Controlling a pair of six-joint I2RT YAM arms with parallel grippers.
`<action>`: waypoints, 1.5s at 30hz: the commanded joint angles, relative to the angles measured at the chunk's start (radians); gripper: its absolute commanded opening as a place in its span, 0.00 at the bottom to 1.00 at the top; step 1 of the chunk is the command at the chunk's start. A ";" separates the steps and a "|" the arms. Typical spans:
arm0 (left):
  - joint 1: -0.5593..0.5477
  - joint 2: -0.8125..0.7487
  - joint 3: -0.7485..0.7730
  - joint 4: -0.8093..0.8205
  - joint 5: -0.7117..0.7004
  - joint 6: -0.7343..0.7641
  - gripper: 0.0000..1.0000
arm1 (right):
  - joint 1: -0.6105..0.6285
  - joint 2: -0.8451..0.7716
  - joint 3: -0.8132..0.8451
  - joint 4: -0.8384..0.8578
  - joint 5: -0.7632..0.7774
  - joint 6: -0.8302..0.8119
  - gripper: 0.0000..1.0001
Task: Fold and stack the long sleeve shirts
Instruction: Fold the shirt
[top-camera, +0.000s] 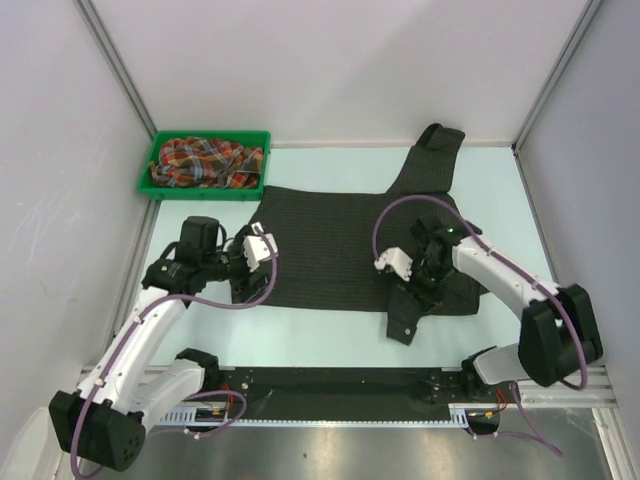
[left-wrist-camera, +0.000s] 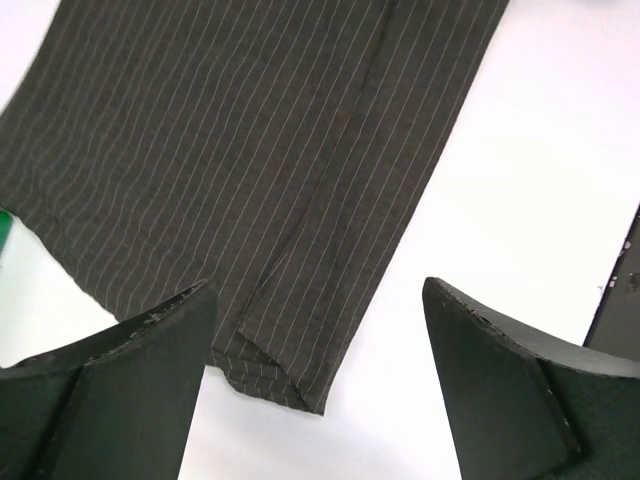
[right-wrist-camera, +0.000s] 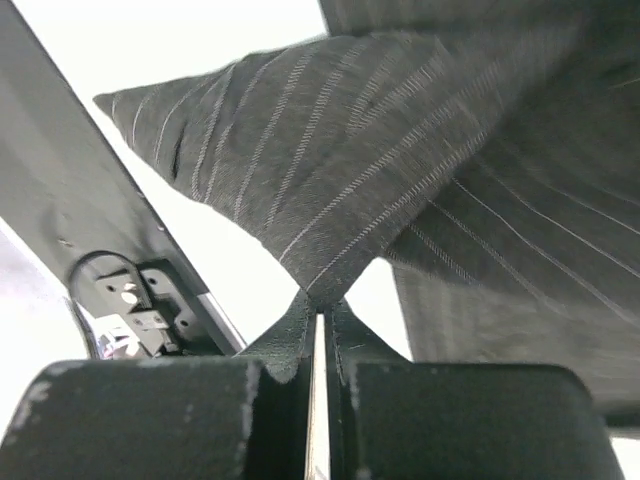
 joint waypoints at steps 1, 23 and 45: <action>-0.049 -0.032 0.024 0.022 0.090 0.005 0.88 | 0.044 -0.100 0.156 -0.099 -0.094 0.009 0.00; -0.256 0.130 -0.088 0.552 -0.010 -0.567 0.86 | -0.047 0.368 0.683 0.007 -0.353 0.129 0.63; -0.523 0.824 0.435 0.370 -0.292 -0.635 0.77 | -0.279 0.278 0.205 0.172 -0.227 0.218 0.45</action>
